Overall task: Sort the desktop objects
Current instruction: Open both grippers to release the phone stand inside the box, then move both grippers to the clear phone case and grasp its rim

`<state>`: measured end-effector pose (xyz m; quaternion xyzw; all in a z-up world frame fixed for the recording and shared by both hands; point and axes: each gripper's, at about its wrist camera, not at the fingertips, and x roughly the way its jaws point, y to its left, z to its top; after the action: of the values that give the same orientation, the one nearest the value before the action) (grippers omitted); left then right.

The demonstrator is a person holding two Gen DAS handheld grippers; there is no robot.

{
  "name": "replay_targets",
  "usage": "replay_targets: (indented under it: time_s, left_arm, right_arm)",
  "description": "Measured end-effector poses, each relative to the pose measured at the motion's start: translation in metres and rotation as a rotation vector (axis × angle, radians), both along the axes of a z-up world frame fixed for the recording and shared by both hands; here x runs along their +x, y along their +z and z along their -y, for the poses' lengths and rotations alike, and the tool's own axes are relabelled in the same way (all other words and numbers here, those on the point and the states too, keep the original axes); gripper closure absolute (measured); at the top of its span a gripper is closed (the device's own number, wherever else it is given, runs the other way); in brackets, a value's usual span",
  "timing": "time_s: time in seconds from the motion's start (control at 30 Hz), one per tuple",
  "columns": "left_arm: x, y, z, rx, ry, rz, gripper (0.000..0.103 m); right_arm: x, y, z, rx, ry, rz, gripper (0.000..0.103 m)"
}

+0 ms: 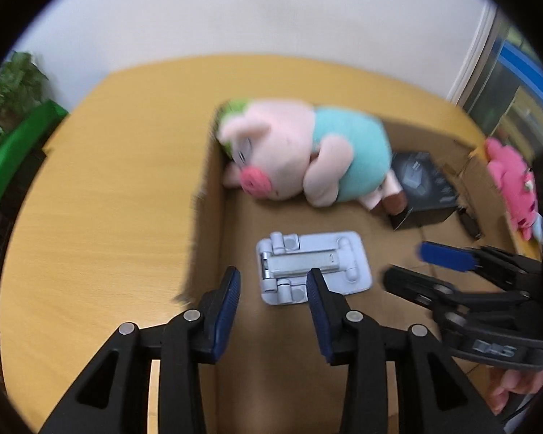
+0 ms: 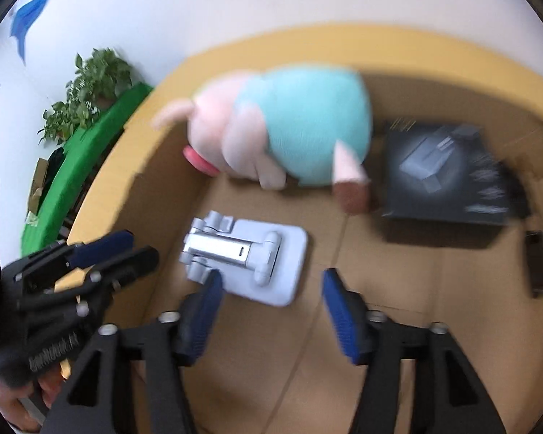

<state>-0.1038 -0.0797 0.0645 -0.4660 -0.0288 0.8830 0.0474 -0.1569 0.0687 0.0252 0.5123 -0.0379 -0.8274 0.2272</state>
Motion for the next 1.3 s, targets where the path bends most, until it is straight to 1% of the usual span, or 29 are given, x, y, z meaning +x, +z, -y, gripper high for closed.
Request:
replay_targets:
  time_s: [0.03, 0.07, 0.1, 0.13, 0.17, 0.23, 0.3, 0.37, 0.43, 0.5, 0.57, 0.63, 0.83, 0.9, 0.93, 1.0, 1.1, 1.13, 1.2, 1.27, 1.3]
  left_arm:
    - [0.015, 0.010, 0.003, 0.002, 0.000, -0.043, 0.063]
    - [0.026, 0.019, 0.005, 0.001, -0.001, -0.080, 0.057]
    - [0.043, 0.031, 0.008, -0.002, -0.004, -0.134, 0.052]
    - [0.057, 0.039, 0.008, -0.005, -0.012, -0.180, 0.040]
    - [0.075, 0.047, 0.007, -0.008, -0.023, -0.229, 0.031]
    - [0.109, 0.055, 0.001, -0.012, -0.047, -0.302, 0.027]
    - [0.135, 0.056, -0.009, -0.022, -0.087, -0.346, 0.027]
    - [0.156, 0.053, -0.017, -0.019, -0.107, -0.368, 0.027]
    - [0.166, 0.048, -0.030, -0.001, -0.116, -0.386, 0.027]
    - [0.178, 0.037, -0.034, 0.023, -0.122, -0.396, 0.027]
    - [0.182, 0.025, -0.036, 0.027, -0.118, -0.384, 0.027]
    - [0.180, 0.008, -0.033, 0.048, -0.127, -0.336, 0.027]
    - [0.183, -0.033, -0.020, 0.096, -0.117, -0.200, 0.027]
    - [0.184, -0.046, -0.017, 0.096, -0.117, -0.174, 0.028]
    - [0.183, -0.050, -0.015, 0.109, -0.116, -0.162, 0.028]
    - [0.180, -0.061, -0.011, 0.137, -0.112, -0.126, 0.028]
    - [0.173, -0.075, -0.006, 0.123, -0.089, -0.068, 0.028]
    - [0.171, -0.078, -0.005, 0.128, -0.084, -0.049, 0.028]
    - [0.167, -0.086, -0.002, 0.168, -0.086, -0.018, 0.035]
    - [0.164, -0.093, -0.002, 0.188, -0.091, 0.014, 0.047]
    - [0.163, -0.096, -0.003, 0.189, -0.090, 0.023, 0.050]
  right_arm:
    - [0.014, 0.013, -0.005, 0.001, -0.006, -0.043, 0.028]
    - [0.037, 0.029, -0.013, 0.002, -0.016, -0.101, 0.019]
    - [0.051, 0.038, -0.019, 0.007, -0.022, -0.138, 0.015]
    - [0.070, 0.048, -0.026, 0.018, -0.031, -0.187, 0.007]
    - [0.090, 0.057, -0.031, 0.035, -0.043, -0.236, 0.002]
    - [0.125, 0.069, -0.038, 0.073, -0.068, -0.323, 0.000]
    - [0.160, 0.072, -0.051, 0.089, -0.114, -0.364, 0.000]
    - [0.187, 0.071, -0.061, 0.077, -0.158, -0.387, 0.000]
    - [0.206, 0.071, -0.066, 0.080, -0.177, -0.413, 0.000]
    - [0.223, 0.068, -0.073, 0.098, -0.181, -0.437, 0.000]
    - [0.236, 0.063, -0.073, 0.131, -0.186, -0.459, 0.000]
    - [0.243, 0.055, -0.074, 0.137, -0.177, -0.451, 0.000]
    - [0.242, 0.012, -0.068, 0.099, -0.115, -0.326, 0.000]
    - [0.236, -0.007, -0.064, 0.092, -0.100, -0.269, 0.001]
    - [0.235, -0.014, -0.064, 0.088, -0.096, -0.249, 0.001]
    - [0.230, -0.030, -0.060, 0.074, -0.086, -0.203, 0.002]
    - [0.227, -0.047, -0.055, 0.066, -0.069, -0.160, 0.006]
    - [0.226, -0.052, -0.053, 0.064, -0.060, -0.148, 0.010]
    - [0.223, -0.058, -0.049, 0.057, -0.042, -0.134, 0.016]
    - [0.218, -0.064, -0.044, 0.052, -0.024, -0.118, 0.026]
    - [0.217, -0.065, -0.041, 0.054, -0.017, -0.115, 0.030]
